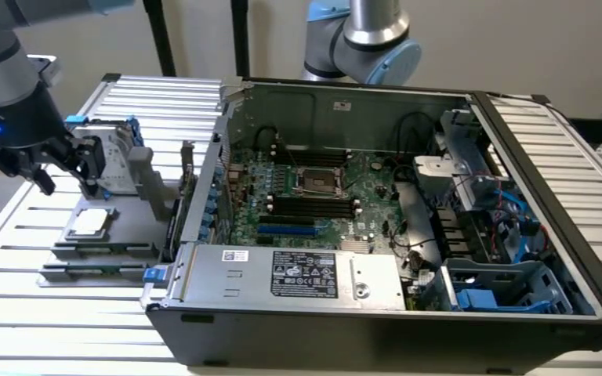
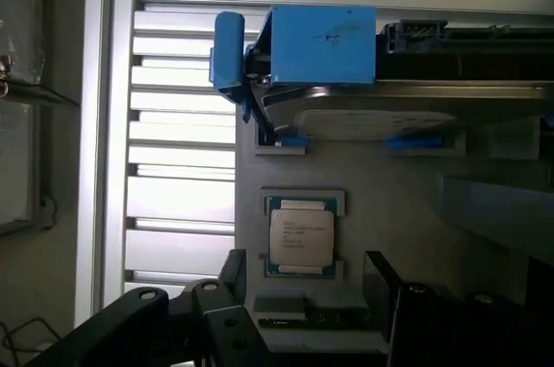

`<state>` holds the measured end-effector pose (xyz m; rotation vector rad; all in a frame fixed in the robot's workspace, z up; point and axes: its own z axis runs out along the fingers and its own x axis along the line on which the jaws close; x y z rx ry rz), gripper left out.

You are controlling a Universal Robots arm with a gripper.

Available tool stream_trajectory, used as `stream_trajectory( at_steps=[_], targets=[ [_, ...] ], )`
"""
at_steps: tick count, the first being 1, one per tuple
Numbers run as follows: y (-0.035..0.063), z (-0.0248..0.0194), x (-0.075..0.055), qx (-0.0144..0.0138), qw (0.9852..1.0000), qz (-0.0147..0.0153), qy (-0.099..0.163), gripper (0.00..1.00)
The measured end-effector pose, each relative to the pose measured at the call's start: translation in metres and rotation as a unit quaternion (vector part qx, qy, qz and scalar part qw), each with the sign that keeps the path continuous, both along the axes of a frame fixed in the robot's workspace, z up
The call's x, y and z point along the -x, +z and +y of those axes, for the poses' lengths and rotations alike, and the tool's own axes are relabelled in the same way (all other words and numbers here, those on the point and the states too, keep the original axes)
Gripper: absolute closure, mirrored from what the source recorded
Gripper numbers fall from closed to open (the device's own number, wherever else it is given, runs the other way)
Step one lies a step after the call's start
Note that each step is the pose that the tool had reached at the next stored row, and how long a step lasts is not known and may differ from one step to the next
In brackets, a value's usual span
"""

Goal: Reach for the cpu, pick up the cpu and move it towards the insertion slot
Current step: 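Pick up the cpu and move it towards the insertion slot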

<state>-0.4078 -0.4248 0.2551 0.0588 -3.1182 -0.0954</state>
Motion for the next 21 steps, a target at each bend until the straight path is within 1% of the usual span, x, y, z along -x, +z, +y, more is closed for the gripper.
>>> stream_trajectory(
  at_steps=[8, 15, 18, 21],
  targets=[
    [-0.0146, -0.0002, 0.0, 0.0009, 1.0, -0.0004, 0.0, 0.35],
    [-0.0274, -0.0014, 0.0, 0.0022, 1.0, -0.0007, -0.001, 0.35],
    [-0.0329, -0.0021, -0.001, 0.003, 1.0, -0.0009, -0.001, 0.35],
    [-0.0379, -0.0026, -0.001, 0.0047, 1.0, -0.0008, -0.001, 0.35]
  ],
)
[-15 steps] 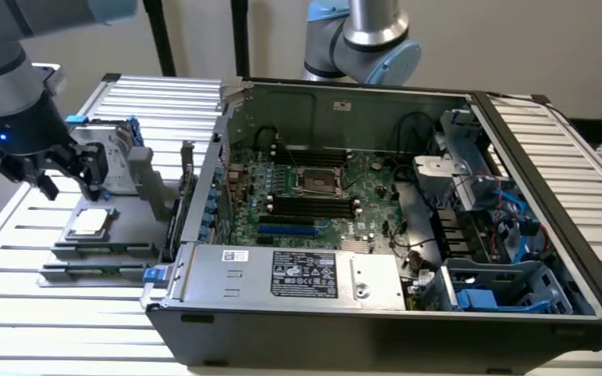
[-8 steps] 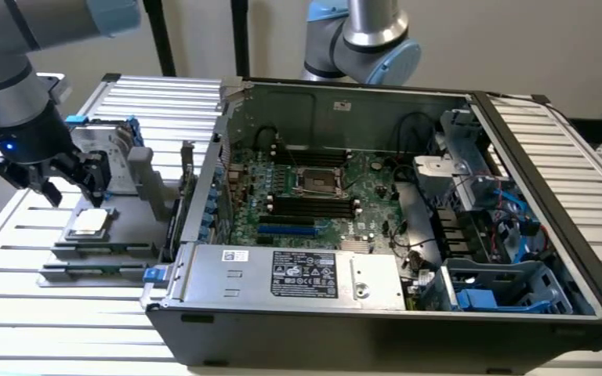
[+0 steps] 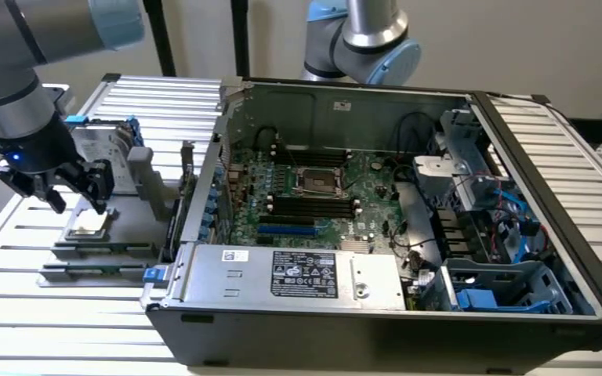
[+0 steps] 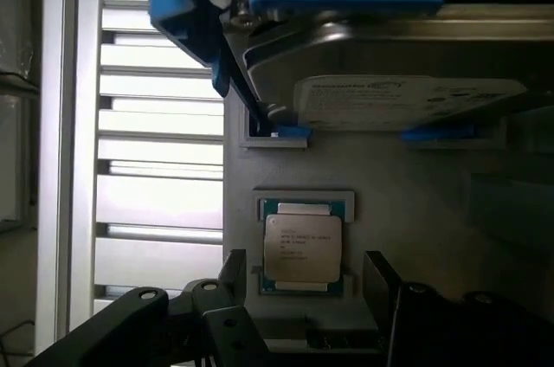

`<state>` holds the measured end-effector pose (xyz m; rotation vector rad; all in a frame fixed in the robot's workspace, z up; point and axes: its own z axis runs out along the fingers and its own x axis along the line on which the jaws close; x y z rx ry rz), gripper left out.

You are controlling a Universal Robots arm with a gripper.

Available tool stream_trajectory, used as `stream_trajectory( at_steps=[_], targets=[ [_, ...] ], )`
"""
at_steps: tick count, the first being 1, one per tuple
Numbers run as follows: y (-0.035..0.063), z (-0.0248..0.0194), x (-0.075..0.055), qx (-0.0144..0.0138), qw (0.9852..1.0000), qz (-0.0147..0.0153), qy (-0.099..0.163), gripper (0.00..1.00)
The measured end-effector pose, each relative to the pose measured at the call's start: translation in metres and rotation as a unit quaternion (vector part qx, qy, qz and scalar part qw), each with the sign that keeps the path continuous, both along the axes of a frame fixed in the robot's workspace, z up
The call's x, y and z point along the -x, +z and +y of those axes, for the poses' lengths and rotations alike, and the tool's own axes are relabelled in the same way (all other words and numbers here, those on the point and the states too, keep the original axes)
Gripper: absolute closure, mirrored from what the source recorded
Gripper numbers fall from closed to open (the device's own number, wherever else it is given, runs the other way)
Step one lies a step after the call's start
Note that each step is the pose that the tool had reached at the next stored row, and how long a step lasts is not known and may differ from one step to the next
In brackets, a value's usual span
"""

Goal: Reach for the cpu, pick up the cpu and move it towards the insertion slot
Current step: 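Pick up the cpu and move it towards the insertion slot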

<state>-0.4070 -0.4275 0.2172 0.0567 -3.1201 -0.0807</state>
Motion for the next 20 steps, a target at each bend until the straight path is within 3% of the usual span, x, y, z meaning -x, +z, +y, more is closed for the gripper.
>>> stream_trajectory(
  at_steps=[9, 15, 20],
  targets=[
    [-0.012, -0.0007, -0.001, 0.0104, 0.9999, -0.0003, 0.0, 0.35],
    [-0.0181, -0.0008, -0.001, 0.0107, 0.9999, -0.0062, 0.0, 0.35],
    [-0.02, -0.0007, -0.001, 0.0107, 0.9999, -0.0067, 0.0, 0.35]
  ],
)
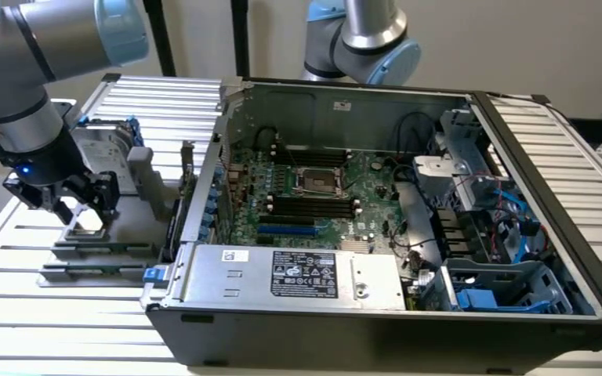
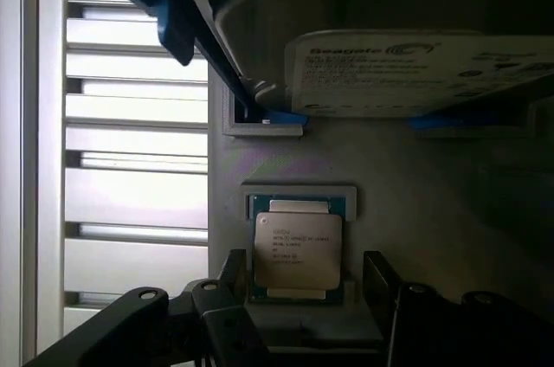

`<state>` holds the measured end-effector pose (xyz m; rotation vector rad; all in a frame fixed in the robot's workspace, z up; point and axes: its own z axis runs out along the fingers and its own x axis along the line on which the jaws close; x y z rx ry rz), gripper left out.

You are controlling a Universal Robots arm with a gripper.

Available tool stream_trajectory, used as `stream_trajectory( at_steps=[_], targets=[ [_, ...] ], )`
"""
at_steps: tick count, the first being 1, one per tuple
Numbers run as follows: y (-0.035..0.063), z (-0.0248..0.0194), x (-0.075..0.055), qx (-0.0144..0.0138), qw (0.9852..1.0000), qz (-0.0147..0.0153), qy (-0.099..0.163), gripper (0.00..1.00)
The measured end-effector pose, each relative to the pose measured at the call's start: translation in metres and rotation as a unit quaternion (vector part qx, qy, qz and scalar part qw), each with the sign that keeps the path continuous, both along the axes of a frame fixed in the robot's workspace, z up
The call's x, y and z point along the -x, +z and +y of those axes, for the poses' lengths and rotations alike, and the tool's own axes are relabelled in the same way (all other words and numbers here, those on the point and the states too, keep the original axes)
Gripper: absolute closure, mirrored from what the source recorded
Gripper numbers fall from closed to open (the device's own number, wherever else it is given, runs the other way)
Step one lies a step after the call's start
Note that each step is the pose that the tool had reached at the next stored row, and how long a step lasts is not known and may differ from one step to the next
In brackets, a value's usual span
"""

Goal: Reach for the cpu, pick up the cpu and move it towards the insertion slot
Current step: 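Pick up the cpu and move it towards the insertion slot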

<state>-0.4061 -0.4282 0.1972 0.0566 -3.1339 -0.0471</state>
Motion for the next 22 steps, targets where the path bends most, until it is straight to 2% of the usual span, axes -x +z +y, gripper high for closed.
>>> stream_trajectory(
  at_steps=[17, 19, 22],
  targets=[
    [-0.0055, 0.0042, 0.0015, 0.0001, 1.0, 0.0, -0.006, 0.35],
    [-0.0061, 0.0049, 0.0015, 0.0, 1.0, 0.0004, -0.006, 0.35],
    [-0.0069, 0.0054, 0.0015, 0.0, 1.0, 0.0027, -0.006, 0.35]
  ],
)
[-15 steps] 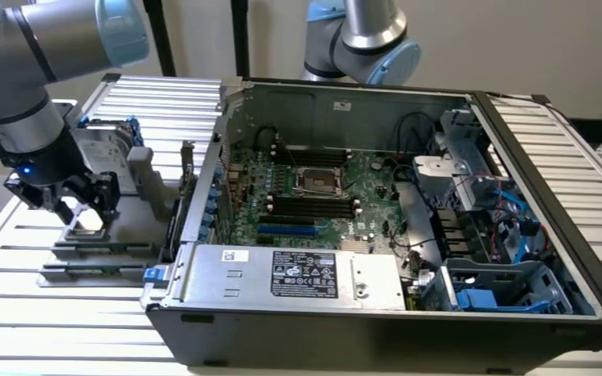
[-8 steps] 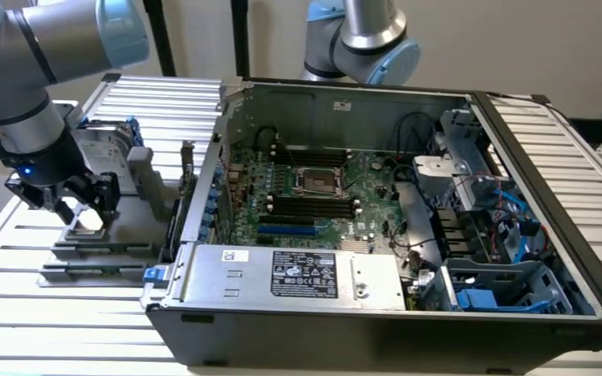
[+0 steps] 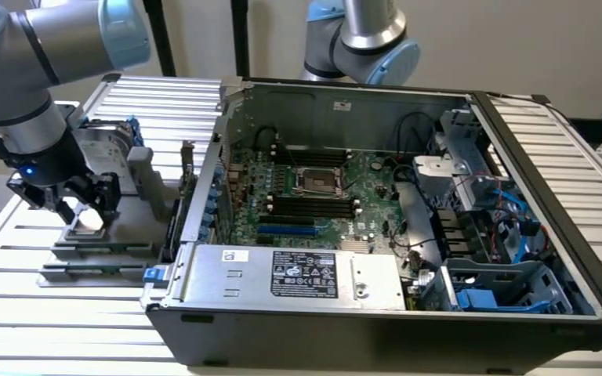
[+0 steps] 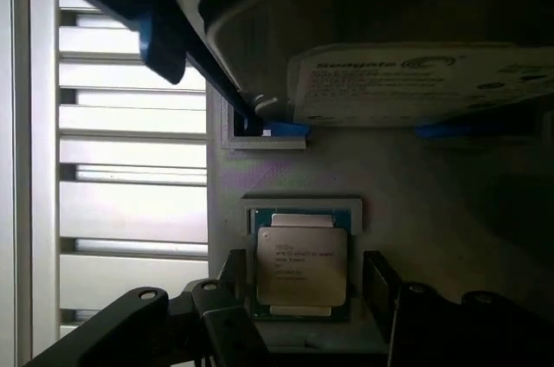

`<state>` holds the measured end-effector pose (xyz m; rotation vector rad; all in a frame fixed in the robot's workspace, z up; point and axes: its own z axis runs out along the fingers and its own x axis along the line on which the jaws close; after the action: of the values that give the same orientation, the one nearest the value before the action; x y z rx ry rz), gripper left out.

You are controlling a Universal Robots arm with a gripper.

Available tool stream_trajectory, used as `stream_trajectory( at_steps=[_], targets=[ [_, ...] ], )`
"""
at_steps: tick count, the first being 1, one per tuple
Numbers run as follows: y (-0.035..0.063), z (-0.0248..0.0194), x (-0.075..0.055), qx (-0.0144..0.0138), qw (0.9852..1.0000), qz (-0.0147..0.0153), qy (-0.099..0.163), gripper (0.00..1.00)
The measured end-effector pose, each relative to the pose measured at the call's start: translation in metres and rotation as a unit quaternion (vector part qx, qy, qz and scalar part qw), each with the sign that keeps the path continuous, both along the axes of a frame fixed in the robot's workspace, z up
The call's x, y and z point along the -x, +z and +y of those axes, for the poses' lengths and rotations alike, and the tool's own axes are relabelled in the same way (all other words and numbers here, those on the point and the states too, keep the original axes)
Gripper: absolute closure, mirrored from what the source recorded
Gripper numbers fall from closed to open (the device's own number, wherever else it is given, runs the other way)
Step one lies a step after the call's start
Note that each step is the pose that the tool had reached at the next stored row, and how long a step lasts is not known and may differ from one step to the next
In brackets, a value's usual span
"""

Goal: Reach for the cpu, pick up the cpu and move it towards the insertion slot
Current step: 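Pick up the cpu and move it towards the insertion slot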

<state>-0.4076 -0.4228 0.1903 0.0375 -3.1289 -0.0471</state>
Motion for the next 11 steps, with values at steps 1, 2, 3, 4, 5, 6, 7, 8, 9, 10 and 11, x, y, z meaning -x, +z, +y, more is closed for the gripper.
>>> stream_trajectory(
  at_steps=[1, 2, 3, 4, 5, 6, 7, 8, 9, 10, 11],
  targets=[
    [-0.0002, 0.0002, 0.0001, 0.0, 1.0, 0.0009, 0.0, 0.35],
    [-0.0004, 0.0005, 0.0001, 0.0, 1.0, 0.0015, 0.0, 0.35],
    [-0.0006, 0.0007, 0.0, 0.0, 1.0, 0.0018, 0.0, 0.35],
    [-0.0008, 0.001, 0.0001, 0.0, 1.0, 0.002, 0.0, 0.35],
    [-0.001, 0.0013, 0.0001, 0.0, 1.0, 0.0023, 0.0, 0.35],
    [-0.0012, 0.0018, 0.0001, 0.0, 1.0, 0.0026, 0.0, 0.35],
    [-0.0013, 0.0022, 0.0001, 0.0, 1.0, 0.0029, 0.0, 0.35],
    [-0.0013, 0.0025, 0.0001, 0.0, 1.0, 0.0032, 0.0, 0.35],
    [-0.0015, 0.0028, 0.0001, 0.0, 1.0, 0.0034, 0.0, 0.35],
    [-0.0016, 0.0032, 0.0001, 0.0, 1.0, 0.0036, 0.0, 0.35],
    [-0.0017, 0.0033, 0.0001, 0.0001, 1.0, 0.0037, 0.0, 0.35]
  ],
)
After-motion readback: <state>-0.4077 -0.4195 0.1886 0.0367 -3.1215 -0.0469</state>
